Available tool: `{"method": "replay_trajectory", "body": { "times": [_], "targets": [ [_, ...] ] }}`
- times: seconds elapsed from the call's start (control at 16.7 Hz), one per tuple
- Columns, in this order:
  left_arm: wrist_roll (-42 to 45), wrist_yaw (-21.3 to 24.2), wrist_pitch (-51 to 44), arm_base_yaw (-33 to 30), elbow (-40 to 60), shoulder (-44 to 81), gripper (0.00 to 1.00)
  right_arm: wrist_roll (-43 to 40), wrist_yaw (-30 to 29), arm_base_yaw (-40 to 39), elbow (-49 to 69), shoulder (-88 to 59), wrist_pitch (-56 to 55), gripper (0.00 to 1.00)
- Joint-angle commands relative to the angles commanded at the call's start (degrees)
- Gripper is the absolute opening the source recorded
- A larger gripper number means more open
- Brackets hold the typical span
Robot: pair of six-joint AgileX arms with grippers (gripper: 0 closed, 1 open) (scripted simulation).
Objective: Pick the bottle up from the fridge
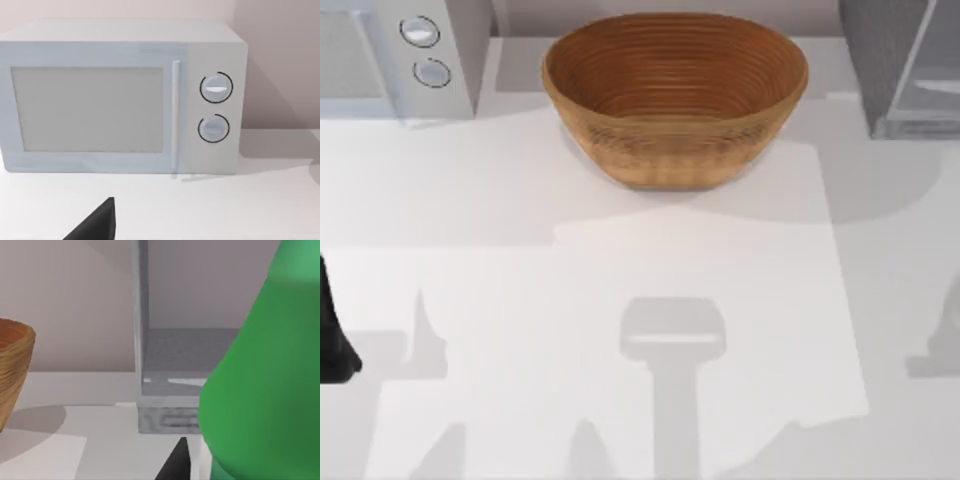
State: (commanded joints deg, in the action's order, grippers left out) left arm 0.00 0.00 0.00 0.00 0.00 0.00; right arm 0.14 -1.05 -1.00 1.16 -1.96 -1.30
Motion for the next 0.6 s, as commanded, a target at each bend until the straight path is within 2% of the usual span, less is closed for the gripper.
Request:
{"method": "replay_trajectory", "body": {
  "times": [0.3,0.6],
  "targets": [
    [0.0,0.0,0.0,0.0,0.0,0.0,1.00,0.5,-8.7,-8.5,7.9,-14.9,-9.1,0.00],
    [0.0,0.0,0.0,0.0,0.0,0.0,1.00,1.7,-22.4,-21.7,19.4,-42.9,-22.4,0.00]
  ]
}}
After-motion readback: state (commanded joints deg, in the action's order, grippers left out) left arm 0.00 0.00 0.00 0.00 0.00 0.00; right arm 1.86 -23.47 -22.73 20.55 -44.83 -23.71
